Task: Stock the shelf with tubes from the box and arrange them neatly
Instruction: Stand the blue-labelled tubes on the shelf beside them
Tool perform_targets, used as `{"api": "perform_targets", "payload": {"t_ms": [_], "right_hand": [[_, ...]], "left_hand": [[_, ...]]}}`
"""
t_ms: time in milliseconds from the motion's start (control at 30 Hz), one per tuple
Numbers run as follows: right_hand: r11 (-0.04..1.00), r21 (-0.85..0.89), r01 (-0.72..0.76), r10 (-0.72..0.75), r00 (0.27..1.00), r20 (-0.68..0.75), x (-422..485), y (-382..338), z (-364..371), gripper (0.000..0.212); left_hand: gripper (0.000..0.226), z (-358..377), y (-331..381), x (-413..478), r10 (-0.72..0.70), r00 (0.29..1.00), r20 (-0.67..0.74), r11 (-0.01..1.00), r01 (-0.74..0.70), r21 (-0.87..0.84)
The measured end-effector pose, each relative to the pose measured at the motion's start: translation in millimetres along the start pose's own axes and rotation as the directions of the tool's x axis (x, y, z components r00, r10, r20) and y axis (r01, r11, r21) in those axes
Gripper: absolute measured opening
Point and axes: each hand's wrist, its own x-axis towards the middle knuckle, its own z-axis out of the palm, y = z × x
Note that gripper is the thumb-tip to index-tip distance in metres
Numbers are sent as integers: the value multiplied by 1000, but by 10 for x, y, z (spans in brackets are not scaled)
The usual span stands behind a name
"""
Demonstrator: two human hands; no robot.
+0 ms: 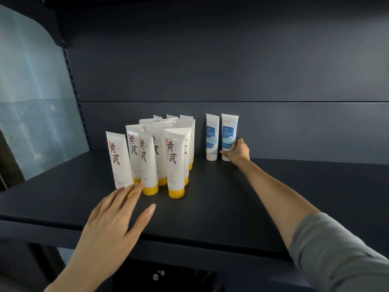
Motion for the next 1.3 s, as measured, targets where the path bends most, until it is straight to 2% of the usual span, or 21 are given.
{"api": "perform_targets", "payload": {"t_ms": [200, 300, 467, 567, 667, 800, 1000, 1167, 1300], "right_hand": [[1000, -25, -1, 2, 1000, 17, -133, -54, -170, 62], [984, -174, 26, -19, 999, 42, -282, -98, -373, 62], [817, -547, 183, -125, 982, 142, -773, -146, -764, 73], [702, -661, 264, -206, 964, 166, -1209, -136, -1033, 73], [645, -714, 271, -246, 959, 142, -1712, -70, -1306, 72], [619, -760, 199, -246, 968, 53, -2382, 102, -1701, 76], [593, -804, -38, -108, 986, -126, -3289, 575, -2303, 79], [576, -784, -231, 0, 959, -283, -3897, 1022, -2824, 83], [532, -768, -357, 71, 922, -380, -4311, 1388, -3169, 85]], "left_hand": [[82, -30, 17, 16, 11, 1000, 21, 999, -11, -31], [81, -40, 50, -4, 50, 999, 14, 998, -49, -38], [80, 18, 144, -70, 99, 995, 23, 990, -97, -99], [81, 25, 204, -110, 146, 989, 13, 984, -144, -104], [82, 17, 264, -162, 195, 981, -14, 972, -195, -128], [89, 28, 426, -294, 275, 959, -69, 938, -284, -199], [85, 115, 856, -412, 410, 912, -27, 884, -405, -235], [77, 182, 1363, -500, 521, 854, -13, 825, -507, -250], [84, 279, 1784, -663, 627, 779, 25, 763, -606, -226]]}}
